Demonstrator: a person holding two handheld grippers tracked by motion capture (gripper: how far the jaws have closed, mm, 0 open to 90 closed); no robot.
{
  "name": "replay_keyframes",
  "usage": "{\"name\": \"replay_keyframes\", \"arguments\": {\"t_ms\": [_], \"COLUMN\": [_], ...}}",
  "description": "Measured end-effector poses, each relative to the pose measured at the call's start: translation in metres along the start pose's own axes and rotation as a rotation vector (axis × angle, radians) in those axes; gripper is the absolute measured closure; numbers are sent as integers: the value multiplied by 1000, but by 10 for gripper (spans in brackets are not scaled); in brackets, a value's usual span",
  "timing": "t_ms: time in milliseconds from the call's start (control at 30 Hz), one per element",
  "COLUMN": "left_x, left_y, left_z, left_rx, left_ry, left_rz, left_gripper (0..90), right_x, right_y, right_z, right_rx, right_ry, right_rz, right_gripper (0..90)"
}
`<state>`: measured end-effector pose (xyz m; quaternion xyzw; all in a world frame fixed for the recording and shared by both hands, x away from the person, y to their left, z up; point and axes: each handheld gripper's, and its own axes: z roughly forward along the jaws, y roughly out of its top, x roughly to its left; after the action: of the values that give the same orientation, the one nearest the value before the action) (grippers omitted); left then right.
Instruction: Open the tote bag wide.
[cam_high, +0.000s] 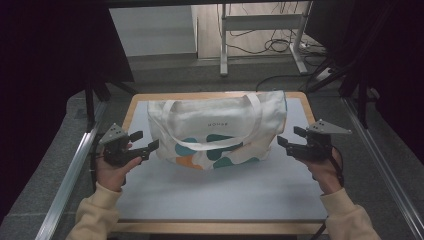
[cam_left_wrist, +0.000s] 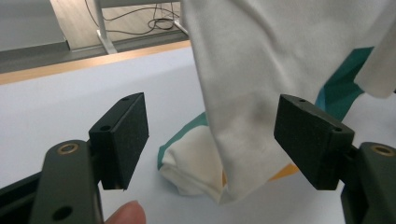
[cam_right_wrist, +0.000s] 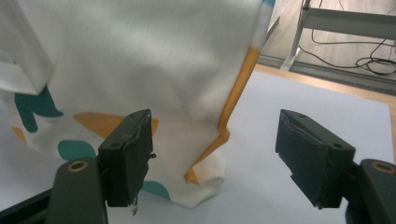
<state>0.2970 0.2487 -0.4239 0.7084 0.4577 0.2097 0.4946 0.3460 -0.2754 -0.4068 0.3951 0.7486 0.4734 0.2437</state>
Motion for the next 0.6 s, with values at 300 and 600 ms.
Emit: {"name": "replay_keyframes", "arguments": {"t_ms": [300, 600], "left_x": [0, -2], "left_y": [11, 15], "left_z": [13, 23], "left_rx": [3, 5], "left_ry": [-17, -31], "left_rz": [-4, -1], "left_gripper": [265, 308], "right_x": [-7, -10], "right_y": [18, 30], "right_z": [9, 20], "right_rx": [-3, -14], "right_ry": [17, 56], "right_rz": [-12, -6], "right_gripper": [282, 288]}}
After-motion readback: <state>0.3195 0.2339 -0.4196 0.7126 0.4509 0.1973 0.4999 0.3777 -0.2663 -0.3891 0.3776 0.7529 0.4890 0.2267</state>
